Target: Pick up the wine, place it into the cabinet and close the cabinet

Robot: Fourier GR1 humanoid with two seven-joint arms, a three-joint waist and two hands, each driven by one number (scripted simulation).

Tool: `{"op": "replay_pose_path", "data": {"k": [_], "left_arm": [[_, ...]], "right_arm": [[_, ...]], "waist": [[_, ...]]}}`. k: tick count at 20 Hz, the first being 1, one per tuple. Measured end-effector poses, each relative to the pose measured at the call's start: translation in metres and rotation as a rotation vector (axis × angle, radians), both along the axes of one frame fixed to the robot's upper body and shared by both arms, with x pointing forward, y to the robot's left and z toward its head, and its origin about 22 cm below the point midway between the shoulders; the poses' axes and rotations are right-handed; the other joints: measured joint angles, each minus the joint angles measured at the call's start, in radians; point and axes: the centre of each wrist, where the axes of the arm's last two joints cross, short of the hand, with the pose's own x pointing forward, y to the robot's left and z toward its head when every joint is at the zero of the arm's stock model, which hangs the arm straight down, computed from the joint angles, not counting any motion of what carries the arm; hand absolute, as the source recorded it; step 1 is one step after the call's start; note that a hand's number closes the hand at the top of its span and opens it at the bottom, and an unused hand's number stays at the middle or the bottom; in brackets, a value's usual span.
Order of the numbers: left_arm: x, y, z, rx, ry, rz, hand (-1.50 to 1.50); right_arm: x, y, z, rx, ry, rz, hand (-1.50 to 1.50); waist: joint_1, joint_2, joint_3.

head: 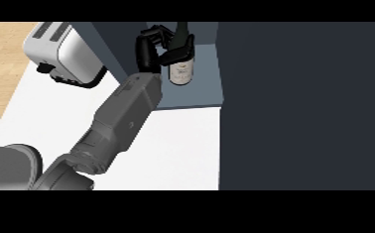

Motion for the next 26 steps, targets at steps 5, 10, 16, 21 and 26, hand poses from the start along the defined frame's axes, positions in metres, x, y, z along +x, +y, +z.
{"op": "replay_pose_path", "data": {"k": [5, 10, 16, 21, 26], "left_arm": [[0.0, 0.0, -0.003, 0.042, 0.019, 0.015, -1.5], [-0.002, 0.003, -0.008, 0.072, 0.04, 0.036, -1.5], [-0.005, 0.007, -0.017, 0.132, 0.067, 0.055, -1.5], [-0.007, 0.009, -0.023, 0.145, 0.066, 0.072, -1.5], [-0.007, 0.009, -0.022, 0.126, 0.039, 0.076, -1.5]], "right_arm": [[0.002, -0.001, 0.003, 0.006, -0.011, -0.01, -1.5], [0.0, 0.002, -0.001, 0.018, -0.005, 0.001, -1.5], [0.0, 0.001, -0.002, 0.013, -0.009, 0.002, -1.5], [0.0, 0.003, -0.001, 0.011, -0.012, 0.013, -1.5], [0.002, 0.005, 0.0, 0.014, -0.017, 0.015, -1.5]], "waist": [[0.001, 0.0, 0.0], [-0.005, 0.002, 0.0], [-0.01, 0.007, -0.001], [-0.016, 0.011, -0.002], [-0.015, 0.012, -0.002]]}}
